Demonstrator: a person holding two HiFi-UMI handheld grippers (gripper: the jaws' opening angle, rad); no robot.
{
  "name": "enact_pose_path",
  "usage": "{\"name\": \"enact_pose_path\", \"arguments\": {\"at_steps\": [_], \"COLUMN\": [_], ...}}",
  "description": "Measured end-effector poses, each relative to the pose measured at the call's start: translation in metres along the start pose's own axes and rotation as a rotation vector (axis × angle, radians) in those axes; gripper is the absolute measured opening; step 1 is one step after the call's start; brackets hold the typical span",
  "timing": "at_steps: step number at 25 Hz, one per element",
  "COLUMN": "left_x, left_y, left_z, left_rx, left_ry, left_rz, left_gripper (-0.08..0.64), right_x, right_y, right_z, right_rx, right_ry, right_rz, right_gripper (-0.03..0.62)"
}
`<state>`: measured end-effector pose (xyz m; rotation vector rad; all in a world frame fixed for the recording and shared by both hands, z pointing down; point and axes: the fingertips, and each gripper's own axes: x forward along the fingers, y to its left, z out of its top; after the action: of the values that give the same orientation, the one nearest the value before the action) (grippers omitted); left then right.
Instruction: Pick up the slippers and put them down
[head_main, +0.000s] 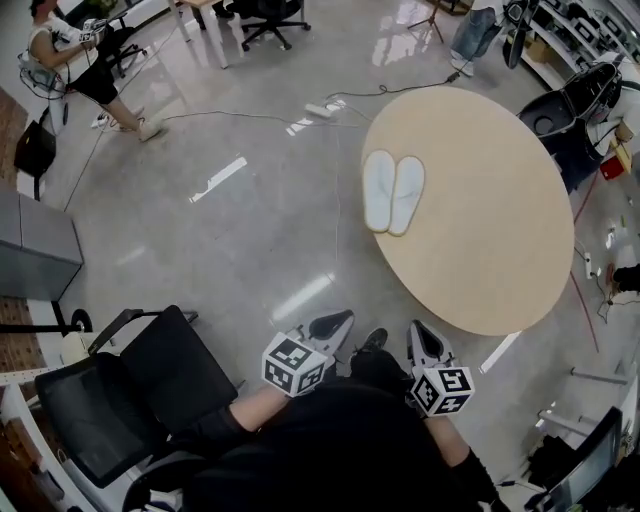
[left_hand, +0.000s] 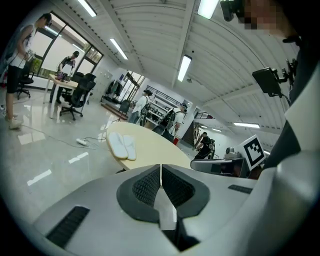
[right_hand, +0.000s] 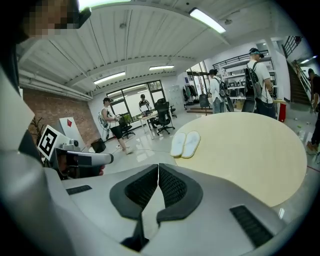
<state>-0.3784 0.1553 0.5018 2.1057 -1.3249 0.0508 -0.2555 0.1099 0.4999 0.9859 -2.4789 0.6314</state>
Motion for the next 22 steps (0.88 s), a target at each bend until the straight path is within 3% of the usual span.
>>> {"name": "enact_pose_path", "arguments": {"at_steps": [9, 14, 22], "left_x": [0.036, 0.067, 0.159], "left_y": [0.039, 0.07, 0.1], "left_z": [0.032, 0.061, 0.116], "left_rx": [-0.007, -0.031, -0.106], "left_ry": [-0.006, -0.02, -0.024], "left_rz": [0.006, 0.079, 0.177], "left_gripper": [0.025, 0.025, 0.026], "right_x": [0.061, 0.099, 0.155], "right_y": [-0.025, -0.062, -0.141], "right_z": [0.026, 0.051, 0.108], "right_rx": [0.044, 0.11, 0.179], "right_ry": [0.033, 0.018, -0.005], "right_rz": [0.027, 0.032, 0.096], "right_gripper": [0.017, 0.017, 0.018]}}
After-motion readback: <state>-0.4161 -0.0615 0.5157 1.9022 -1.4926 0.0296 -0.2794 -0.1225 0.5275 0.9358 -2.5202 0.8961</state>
